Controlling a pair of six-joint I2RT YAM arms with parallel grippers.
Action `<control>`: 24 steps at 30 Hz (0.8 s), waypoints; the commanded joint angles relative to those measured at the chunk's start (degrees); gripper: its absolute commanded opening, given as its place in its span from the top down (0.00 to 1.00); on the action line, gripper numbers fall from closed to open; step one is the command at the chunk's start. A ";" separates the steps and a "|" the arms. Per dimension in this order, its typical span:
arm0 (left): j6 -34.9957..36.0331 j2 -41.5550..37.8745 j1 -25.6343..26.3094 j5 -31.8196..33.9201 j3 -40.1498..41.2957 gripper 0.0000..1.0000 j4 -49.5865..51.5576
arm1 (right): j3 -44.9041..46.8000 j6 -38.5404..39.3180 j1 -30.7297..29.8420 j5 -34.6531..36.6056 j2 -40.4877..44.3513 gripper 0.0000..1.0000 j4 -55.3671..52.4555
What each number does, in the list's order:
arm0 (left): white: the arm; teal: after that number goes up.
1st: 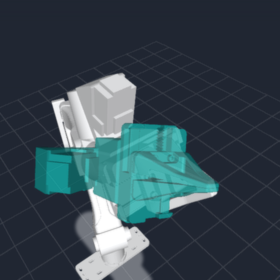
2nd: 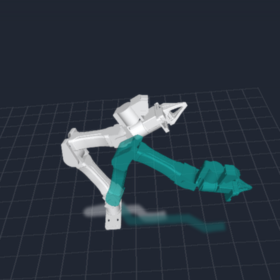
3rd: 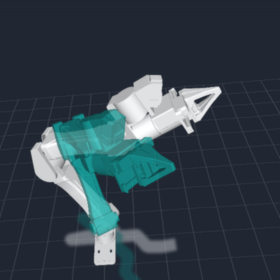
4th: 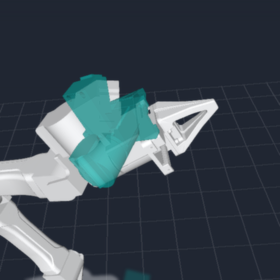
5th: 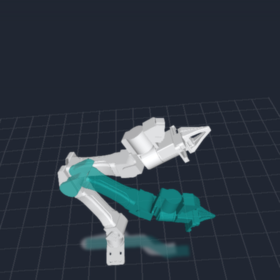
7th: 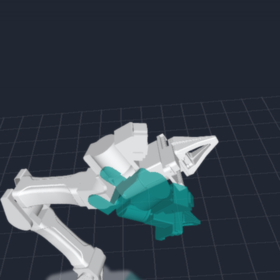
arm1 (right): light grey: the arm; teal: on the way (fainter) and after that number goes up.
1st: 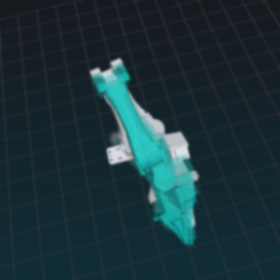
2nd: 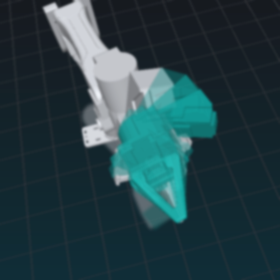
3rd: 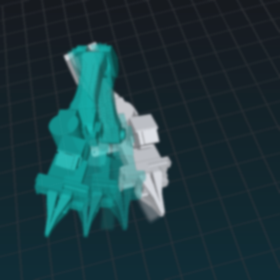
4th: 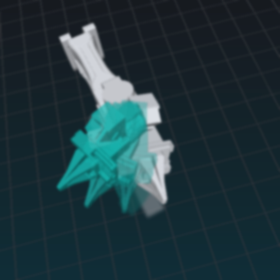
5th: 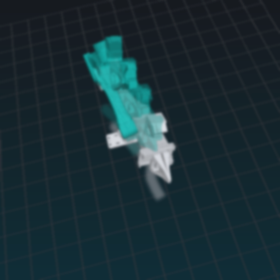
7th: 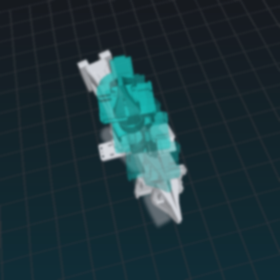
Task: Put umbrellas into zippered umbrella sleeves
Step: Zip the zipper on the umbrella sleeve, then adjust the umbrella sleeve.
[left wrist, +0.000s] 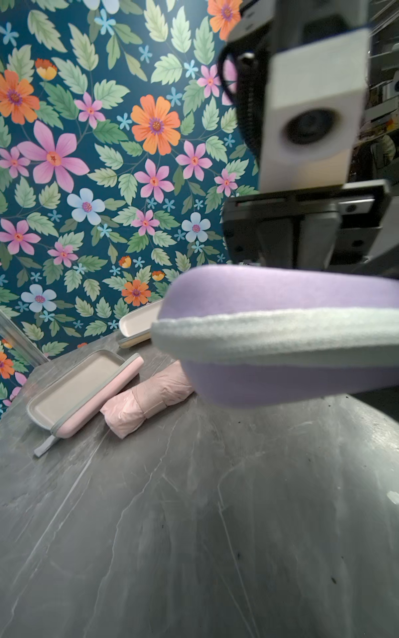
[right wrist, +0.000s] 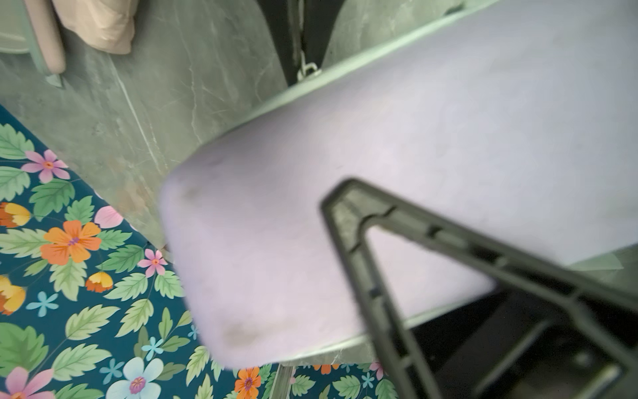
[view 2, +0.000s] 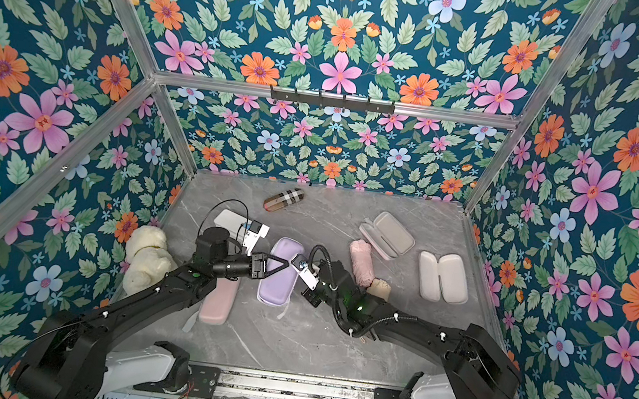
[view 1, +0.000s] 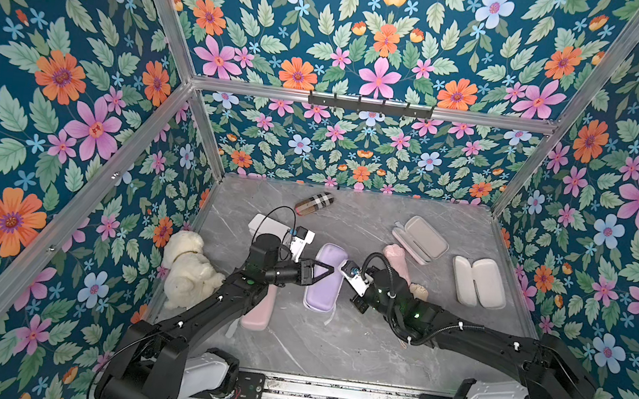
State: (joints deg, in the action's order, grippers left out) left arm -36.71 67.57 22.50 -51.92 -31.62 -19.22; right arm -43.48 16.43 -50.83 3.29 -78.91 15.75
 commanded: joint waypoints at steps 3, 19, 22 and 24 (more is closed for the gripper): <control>4.83 1.00 1.17 0.26 0.07 0.89 8.93 | -5.94 6.41 4.83 4.15 -2.47 1.00 1.69; 10.63 2.69 4.59 3.57 -4.49 0.89 10.70 | -5.19 -15.28 10.62 -7.47 5.28 0.52 -18.47; 11.77 3.41 4.78 2.13 -5.05 0.86 10.77 | -3.51 -24.97 16.57 -25.43 8.18 0.36 -18.86; 12.89 4.17 5.24 1.48 -5.92 0.83 11.64 | -2.60 -30.52 19.41 -37.48 8.05 0.32 -14.38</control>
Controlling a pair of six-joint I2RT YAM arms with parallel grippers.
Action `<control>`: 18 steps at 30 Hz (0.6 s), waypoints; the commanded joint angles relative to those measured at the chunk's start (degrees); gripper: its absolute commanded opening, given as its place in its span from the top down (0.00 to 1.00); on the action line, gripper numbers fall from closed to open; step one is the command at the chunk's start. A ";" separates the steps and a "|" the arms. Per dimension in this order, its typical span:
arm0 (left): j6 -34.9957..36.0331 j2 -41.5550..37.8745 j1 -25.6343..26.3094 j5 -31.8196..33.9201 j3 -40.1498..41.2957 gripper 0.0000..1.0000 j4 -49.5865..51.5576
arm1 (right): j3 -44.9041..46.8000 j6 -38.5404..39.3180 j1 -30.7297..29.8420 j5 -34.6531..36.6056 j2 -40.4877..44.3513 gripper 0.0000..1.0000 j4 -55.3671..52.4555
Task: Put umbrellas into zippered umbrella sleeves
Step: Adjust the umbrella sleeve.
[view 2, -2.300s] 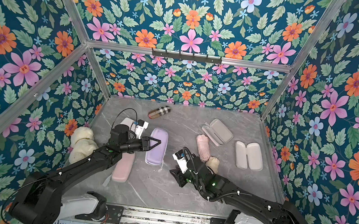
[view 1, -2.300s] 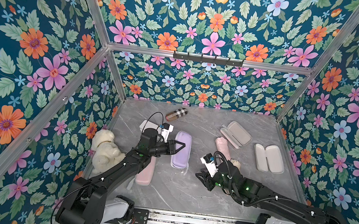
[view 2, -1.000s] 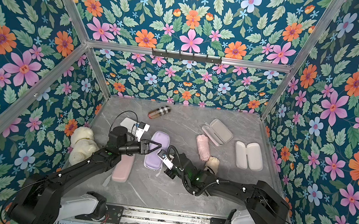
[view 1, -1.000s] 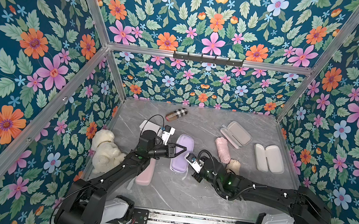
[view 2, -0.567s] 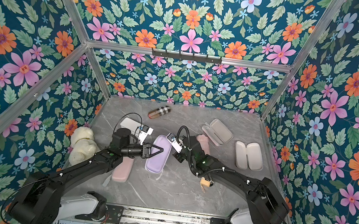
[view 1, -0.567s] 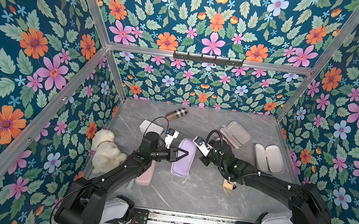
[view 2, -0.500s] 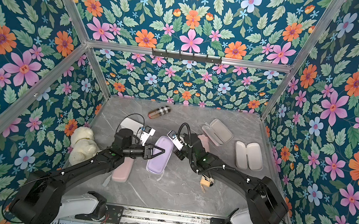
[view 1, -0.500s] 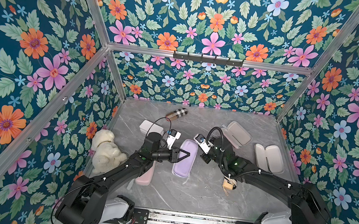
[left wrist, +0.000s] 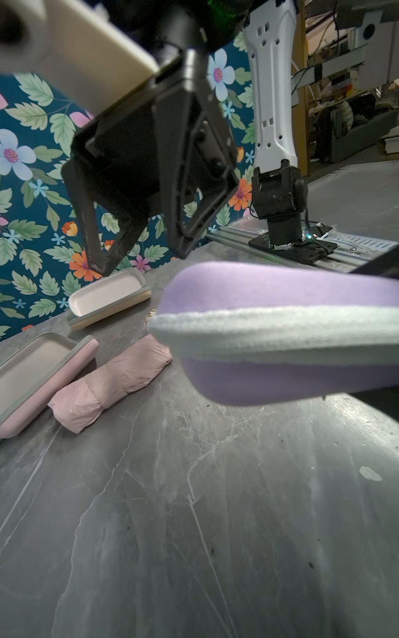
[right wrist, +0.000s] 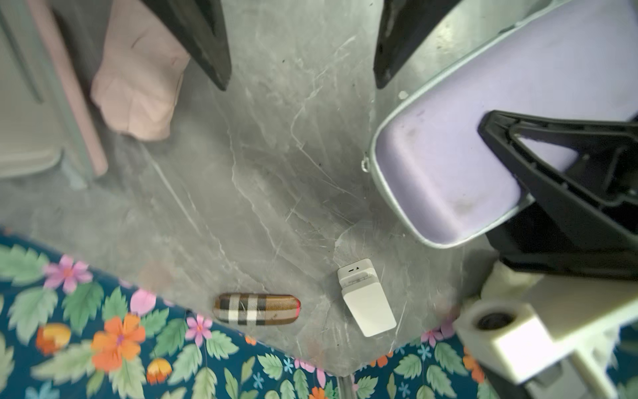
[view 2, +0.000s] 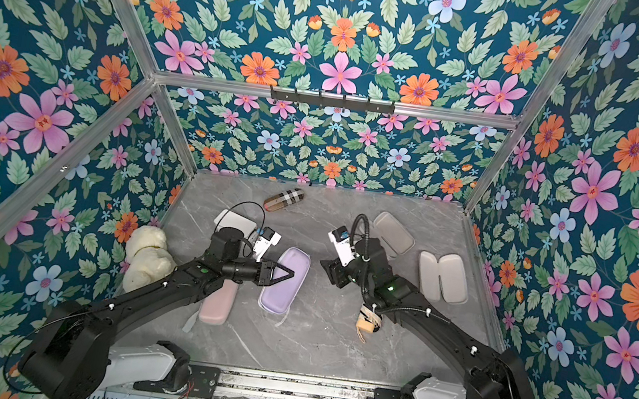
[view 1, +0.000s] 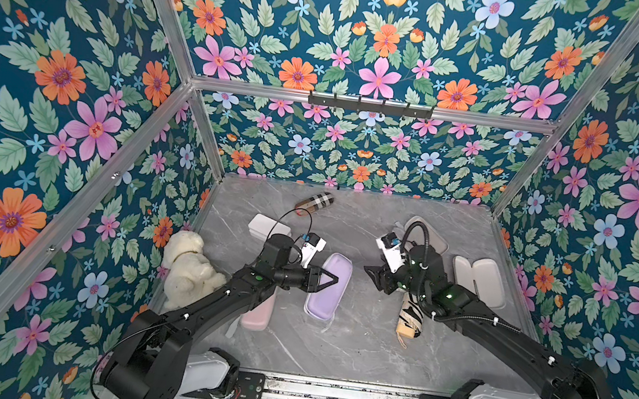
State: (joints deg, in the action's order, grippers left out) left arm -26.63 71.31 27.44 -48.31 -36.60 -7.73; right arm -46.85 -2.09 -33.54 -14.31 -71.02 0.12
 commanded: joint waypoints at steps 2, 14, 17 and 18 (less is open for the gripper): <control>3.76 0.83 1.22 -2.73 -1.83 0.82 0.86 | -0.60 -13.80 2.55 -26.29 -1.61 0.30 2.66; 8.19 1.72 5.34 -8.84 -4.95 0.85 -0.14 | -10.56 -12.16 2.49 -44.81 -17.87 0.37 4.73; 9.69 2.49 5.34 -8.75 -6.46 0.86 1.57 | -10.56 -12.77 2.34 -49.69 -19.02 0.45 6.92; 9.87 2.69 5.34 -8.66 -6.94 0.86 1.95 | -10.39 -12.87 2.34 -50.35 -19.14 0.47 7.47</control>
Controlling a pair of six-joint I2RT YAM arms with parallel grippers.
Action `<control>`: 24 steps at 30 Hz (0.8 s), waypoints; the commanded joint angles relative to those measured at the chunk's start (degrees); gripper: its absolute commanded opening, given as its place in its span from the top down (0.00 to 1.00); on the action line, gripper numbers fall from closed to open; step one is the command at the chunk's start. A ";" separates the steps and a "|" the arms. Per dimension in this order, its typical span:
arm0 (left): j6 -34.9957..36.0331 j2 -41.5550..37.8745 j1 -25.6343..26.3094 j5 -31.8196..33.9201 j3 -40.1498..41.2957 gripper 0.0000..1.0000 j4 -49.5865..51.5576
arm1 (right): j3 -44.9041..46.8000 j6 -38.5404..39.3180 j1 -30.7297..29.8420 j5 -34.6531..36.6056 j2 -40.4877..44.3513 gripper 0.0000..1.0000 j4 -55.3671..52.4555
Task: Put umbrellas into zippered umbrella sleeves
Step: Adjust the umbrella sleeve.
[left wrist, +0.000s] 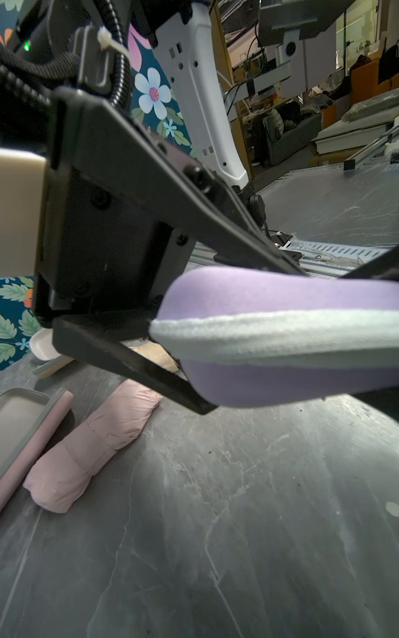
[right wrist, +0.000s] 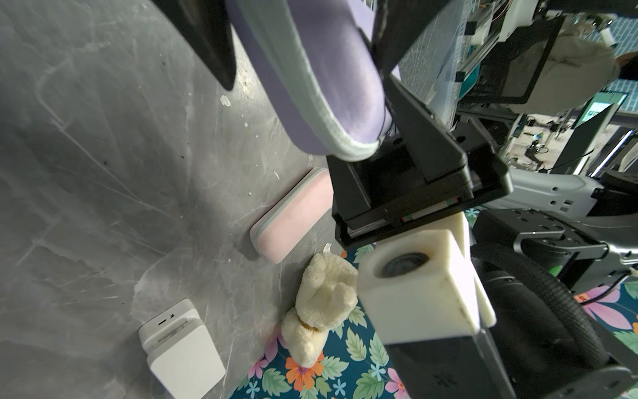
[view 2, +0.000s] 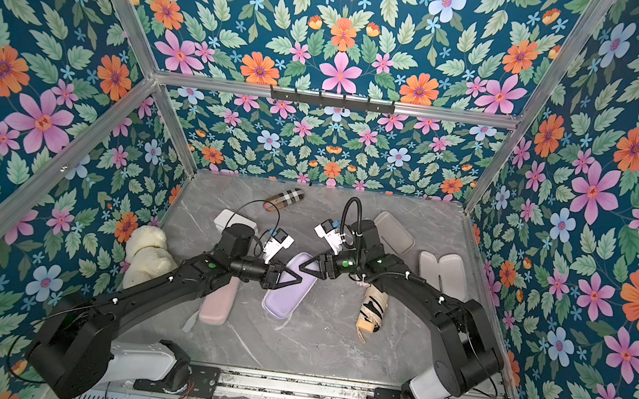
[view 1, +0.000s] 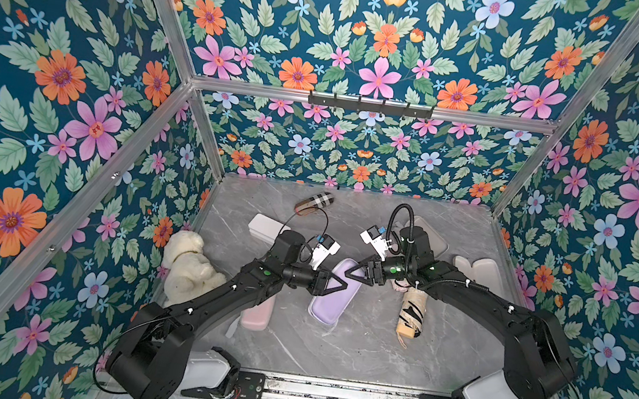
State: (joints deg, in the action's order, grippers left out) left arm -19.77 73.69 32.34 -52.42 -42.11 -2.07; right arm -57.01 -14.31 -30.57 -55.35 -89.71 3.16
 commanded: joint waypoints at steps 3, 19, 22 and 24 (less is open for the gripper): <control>2.91 0.06 0.28 -2.71 -2.18 0.74 -2.93 | 0.57 -2.82 -0.63 -9.42 -0.38 0.59 7.46; -21.05 -15.40 -15.42 8.72 11.07 0.20 -18.41 | 12.10 -35.83 0.15 4.72 2.53 1.00 49.87; -23.81 -18.87 -17.48 12.75 13.26 0.14 -18.28 | 11.78 -33.36 0.72 10.75 6.23 1.00 43.20; -27.19 -20.37 -17.49 14.41 15.74 0.09 -22.32 | 11.48 -32.64 0.69 13.98 8.03 1.00 40.17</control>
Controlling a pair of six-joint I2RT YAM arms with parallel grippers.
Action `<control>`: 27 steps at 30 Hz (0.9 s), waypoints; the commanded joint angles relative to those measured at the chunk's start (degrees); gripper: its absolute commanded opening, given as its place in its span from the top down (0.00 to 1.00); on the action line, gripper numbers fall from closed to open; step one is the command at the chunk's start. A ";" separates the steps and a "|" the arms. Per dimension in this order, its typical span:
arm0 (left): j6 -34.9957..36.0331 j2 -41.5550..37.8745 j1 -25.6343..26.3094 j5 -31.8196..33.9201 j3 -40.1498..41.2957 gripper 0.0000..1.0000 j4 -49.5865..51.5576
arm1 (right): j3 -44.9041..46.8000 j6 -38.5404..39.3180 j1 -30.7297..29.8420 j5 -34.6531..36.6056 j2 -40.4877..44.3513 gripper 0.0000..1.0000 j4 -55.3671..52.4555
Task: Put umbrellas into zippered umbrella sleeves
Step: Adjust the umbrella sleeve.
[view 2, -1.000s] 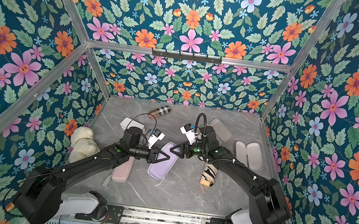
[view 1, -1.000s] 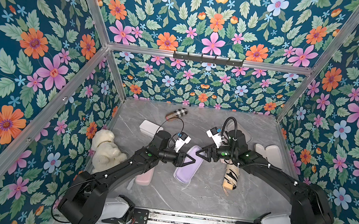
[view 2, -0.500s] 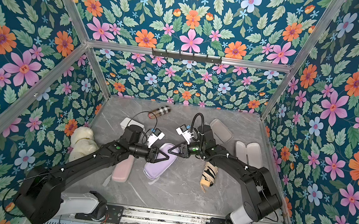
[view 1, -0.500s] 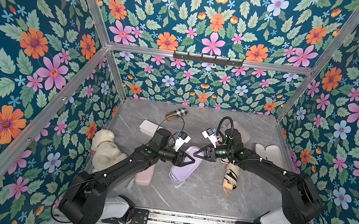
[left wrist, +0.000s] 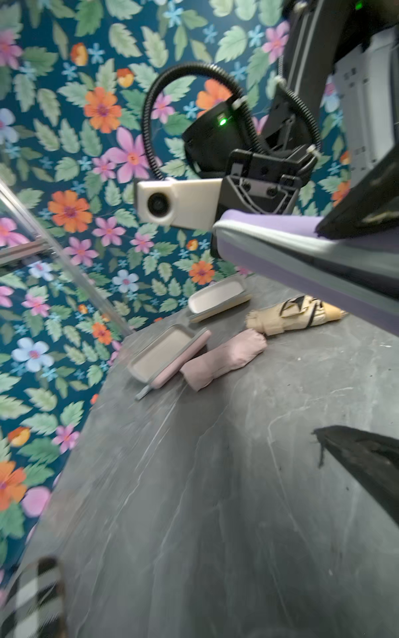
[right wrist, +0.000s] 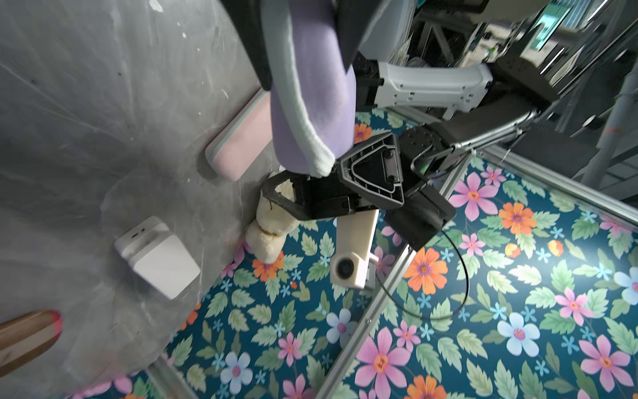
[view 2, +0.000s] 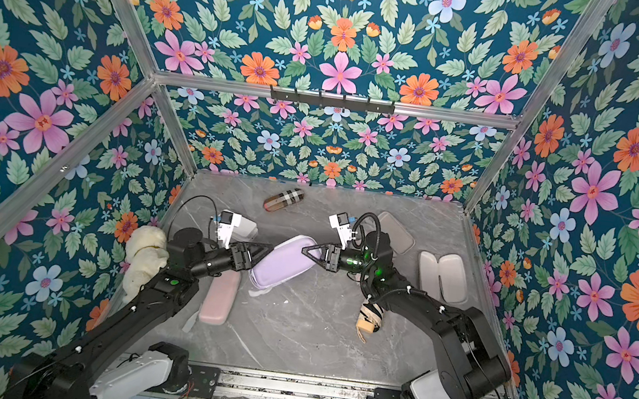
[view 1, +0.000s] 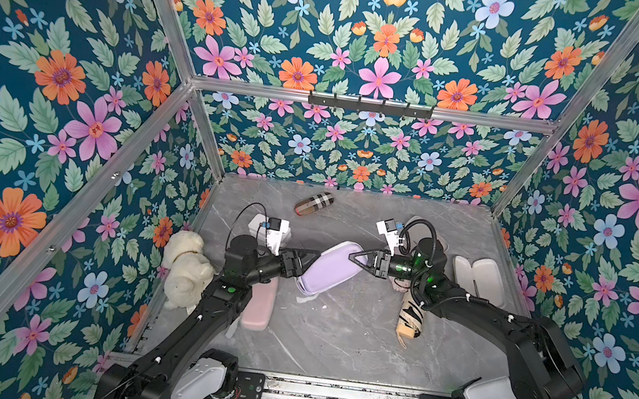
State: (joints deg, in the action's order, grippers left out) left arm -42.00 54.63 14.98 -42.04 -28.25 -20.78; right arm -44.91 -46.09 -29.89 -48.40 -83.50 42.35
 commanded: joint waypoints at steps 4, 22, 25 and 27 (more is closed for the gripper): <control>-15.20 -1.40 0.19 3.84 8.11 0.01 -20.13 | -1.27 -2.19 0.03 10.67 3.16 1.00 -0.25; -18.50 10.29 6.57 1.42 6.13 0.28 -38.22 | -3.74 -5.19 -5.09 16.72 2.26 0.75 -3.61; -19.55 12.27 6.53 -1.58 5.28 0.47 -40.60 | -4.13 -4.16 -4.30 14.96 2.23 0.50 -5.70; -20.26 12.59 6.55 -2.82 5.13 0.58 -41.35 | -3.51 -3.69 -2.56 14.19 2.62 0.41 -7.27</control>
State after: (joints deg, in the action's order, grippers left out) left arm -61.36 66.85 21.47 -40.91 -22.68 -57.06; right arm -48.47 -49.69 -33.45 -30.65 -81.38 34.85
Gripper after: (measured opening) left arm 0.446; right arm 0.582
